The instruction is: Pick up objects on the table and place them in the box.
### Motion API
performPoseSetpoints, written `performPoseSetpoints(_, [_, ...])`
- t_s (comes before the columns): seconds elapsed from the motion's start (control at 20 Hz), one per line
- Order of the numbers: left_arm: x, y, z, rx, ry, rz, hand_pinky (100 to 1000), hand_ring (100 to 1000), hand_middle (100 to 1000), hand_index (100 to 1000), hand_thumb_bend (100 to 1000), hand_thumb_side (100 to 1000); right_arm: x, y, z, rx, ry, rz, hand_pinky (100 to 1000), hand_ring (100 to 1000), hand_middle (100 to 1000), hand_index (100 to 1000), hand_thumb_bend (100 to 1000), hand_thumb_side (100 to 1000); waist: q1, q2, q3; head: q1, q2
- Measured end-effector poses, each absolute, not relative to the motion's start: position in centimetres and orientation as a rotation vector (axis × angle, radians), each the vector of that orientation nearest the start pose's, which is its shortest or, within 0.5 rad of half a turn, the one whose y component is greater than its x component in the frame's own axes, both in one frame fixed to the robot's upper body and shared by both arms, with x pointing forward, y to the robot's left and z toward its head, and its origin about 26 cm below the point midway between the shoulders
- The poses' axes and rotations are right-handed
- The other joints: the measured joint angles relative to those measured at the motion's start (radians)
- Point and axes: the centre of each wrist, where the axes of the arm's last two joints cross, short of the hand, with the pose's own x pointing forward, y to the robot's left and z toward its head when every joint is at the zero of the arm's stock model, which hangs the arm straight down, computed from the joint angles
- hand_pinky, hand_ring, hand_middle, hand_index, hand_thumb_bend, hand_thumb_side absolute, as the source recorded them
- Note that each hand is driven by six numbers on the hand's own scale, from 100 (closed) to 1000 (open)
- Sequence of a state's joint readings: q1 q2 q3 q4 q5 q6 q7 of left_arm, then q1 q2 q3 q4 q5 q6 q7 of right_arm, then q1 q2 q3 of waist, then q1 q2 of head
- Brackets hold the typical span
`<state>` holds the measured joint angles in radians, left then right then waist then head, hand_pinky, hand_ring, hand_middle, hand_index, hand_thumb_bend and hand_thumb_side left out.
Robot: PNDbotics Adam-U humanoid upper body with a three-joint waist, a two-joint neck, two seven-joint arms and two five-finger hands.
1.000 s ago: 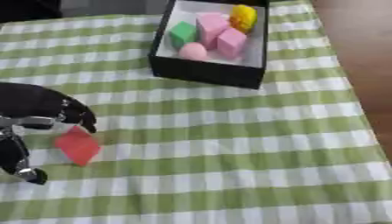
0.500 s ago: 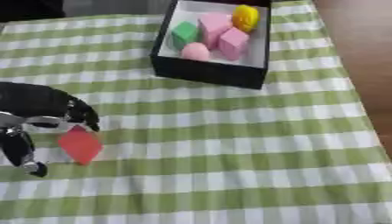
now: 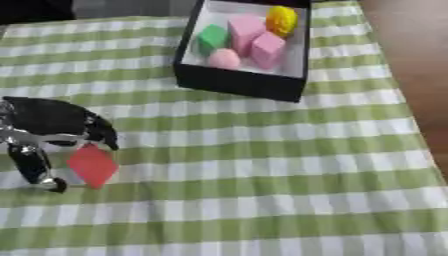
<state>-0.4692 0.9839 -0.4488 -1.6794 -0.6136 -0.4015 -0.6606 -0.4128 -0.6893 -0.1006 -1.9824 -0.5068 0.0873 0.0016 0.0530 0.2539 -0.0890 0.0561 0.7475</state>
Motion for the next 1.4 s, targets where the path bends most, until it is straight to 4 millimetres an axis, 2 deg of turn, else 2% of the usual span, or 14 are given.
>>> performPoseSetpoints(0.2, [33.7, 31.7, 19.3, 0.587, -1.179, -2.254, 772, 743, 611, 623, 368, 100, 29.7, -32.0, 28.5, 0.024, -2.265, 0.389, 1000, 661, 549, 739, 100, 537, 0.000, 0.000, 0.001, 0.001, 0.000])
performPoseSetpoints(0.35, [32.9, 30.8, 20.6, 0.599, -1.291, -2.233, 729, 691, 545, 518, 373, 100, 29.7, -32.0, 28.5, 0.023, -2.264, 0.389, 1000, 660, 549, 739, 100, 536, 0.000, 0.000, 0.003, 0.001, 0.000])
performPoseSetpoints(0.55, [31.3, 29.7, 24.7, 0.699, -1.444, -2.201, 724, 692, 530, 484, 429, 100, 29.7, -32.1, 28.3, 0.021, -2.259, 0.388, 1000, 661, 550, 739, 100, 535, 0.000, 0.000, 0.009, -0.003, 0.000])
performPoseSetpoints(0.8, [30.5, 27.6, 32.0, 0.885, -1.641, -2.143, 721, 672, 528, 481, 429, 100, 29.6, -32.1, 28.4, 0.018, -2.259, 0.392, 1000, 661, 550, 739, 100, 532, 0.000, -0.001, 0.011, -0.014, 0.007])
performPoseSetpoints(0.95, [31.8, 26.4, 35.6, 0.915, -1.760, -2.055, 715, 650, 521, 477, 401, 100, 29.7, -32.0, 28.6, 0.020, -2.260, 0.406, 1000, 661, 550, 739, 100, 532, 0.000, -0.001, 0.011, -0.020, 0.007])
performPoseSetpoints(1.05, [33.4, 25.5, 37.2, 0.896, -1.814, -2.000, 713, 646, 517, 476, 384, 100, 29.7, -32.0, 28.6, 0.022, -2.258, 0.409, 1000, 660, 550, 739, 100, 532, 0.000, -0.001, 0.009, -0.025, 0.007])
performPoseSetpoints(1.2, [36.2, 24.2, 38.1, 0.842, -1.848, -1.944, 705, 615, 508, 474, 364, 100, 29.7, -31.9, 28.7, 0.023, -2.262, 0.412, 1000, 660, 550, 739, 100, 532, 0.000, -0.001, 0.004, -0.026, 0.006])
performPoseSetpoints(1.4, [39.9, 22.7, 38.2, 0.795, -1.841, -1.887, 696, 578, 503, 473, 342, 100, 29.7, -31.7, 28.9, 0.030, -2.263, 0.421, 1000, 660, 549, 739, 100, 534, 0.000, -0.001, -0.006, -0.024, 0.000])
